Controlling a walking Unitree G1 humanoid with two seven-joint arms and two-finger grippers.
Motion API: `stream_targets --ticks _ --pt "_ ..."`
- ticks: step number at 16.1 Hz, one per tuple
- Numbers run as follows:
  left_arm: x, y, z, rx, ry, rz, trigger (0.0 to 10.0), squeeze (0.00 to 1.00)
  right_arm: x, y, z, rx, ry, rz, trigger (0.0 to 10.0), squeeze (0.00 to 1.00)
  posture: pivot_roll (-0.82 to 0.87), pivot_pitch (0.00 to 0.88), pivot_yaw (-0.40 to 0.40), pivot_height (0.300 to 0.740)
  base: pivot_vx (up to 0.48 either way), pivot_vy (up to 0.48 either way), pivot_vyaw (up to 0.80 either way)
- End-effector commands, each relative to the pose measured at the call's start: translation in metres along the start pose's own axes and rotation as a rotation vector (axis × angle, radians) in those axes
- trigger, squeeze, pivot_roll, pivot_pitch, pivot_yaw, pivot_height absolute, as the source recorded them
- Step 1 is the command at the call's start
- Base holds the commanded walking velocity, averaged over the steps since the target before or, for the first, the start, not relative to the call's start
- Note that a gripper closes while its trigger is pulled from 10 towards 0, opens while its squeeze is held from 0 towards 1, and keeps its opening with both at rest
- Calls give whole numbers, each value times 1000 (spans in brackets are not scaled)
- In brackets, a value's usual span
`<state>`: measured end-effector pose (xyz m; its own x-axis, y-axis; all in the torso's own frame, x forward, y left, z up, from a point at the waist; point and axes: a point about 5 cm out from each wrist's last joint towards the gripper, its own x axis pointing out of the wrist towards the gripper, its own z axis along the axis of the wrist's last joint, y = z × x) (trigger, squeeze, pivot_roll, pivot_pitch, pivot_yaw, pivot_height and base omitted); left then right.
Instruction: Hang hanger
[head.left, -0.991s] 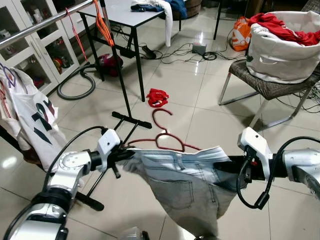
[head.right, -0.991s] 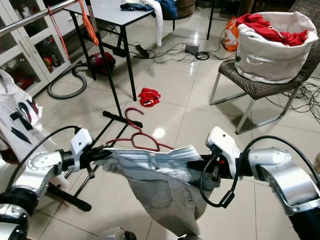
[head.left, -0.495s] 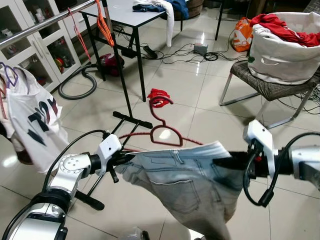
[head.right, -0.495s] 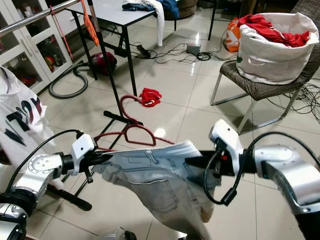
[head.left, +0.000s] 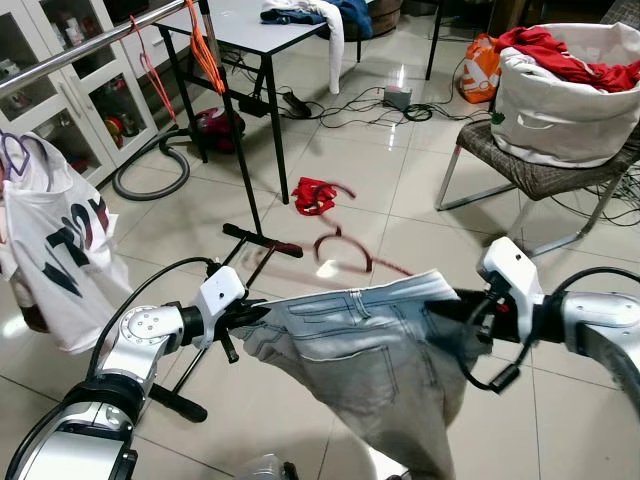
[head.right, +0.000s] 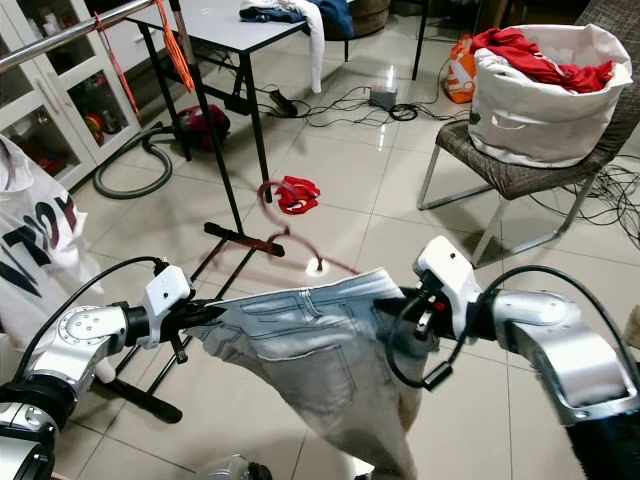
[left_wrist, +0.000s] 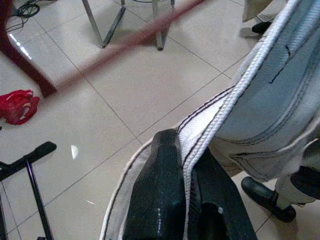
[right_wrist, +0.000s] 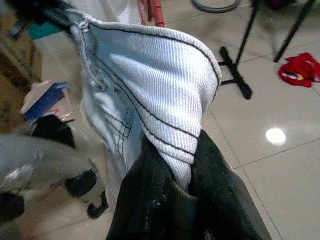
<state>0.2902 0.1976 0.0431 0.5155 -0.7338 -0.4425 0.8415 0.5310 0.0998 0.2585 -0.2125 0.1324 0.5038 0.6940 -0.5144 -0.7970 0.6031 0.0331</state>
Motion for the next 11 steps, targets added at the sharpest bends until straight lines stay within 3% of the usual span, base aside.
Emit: stream_targets --ticks 1,4,6,7,11 --pt "-3 2 -2 -1 9 17 0 0 1 -3 11 -18 -47 -27 10000 0 -148 0 73 740 0 0 0" --pt "0 2 2 -22 -34 22 0 0 7 8 5 31 -38 56 10000 0 -148 0 73 740 0 0 0" --pt "-1 5 7 11 -38 33 0 0 7 9 -2 39 -6 73 10000 0 -144 0 70 740 0 0 0" --pt "-4 14 16 98 -25 61 0 0 6 8 -13 32 59 73 10000 0 -143 0 68 740 0 0 0" --pt "-10 31 39 175 -69 104 0 0 8 8 -19 29 104 84 10000 0 -142 0 67 740 0 0 0"
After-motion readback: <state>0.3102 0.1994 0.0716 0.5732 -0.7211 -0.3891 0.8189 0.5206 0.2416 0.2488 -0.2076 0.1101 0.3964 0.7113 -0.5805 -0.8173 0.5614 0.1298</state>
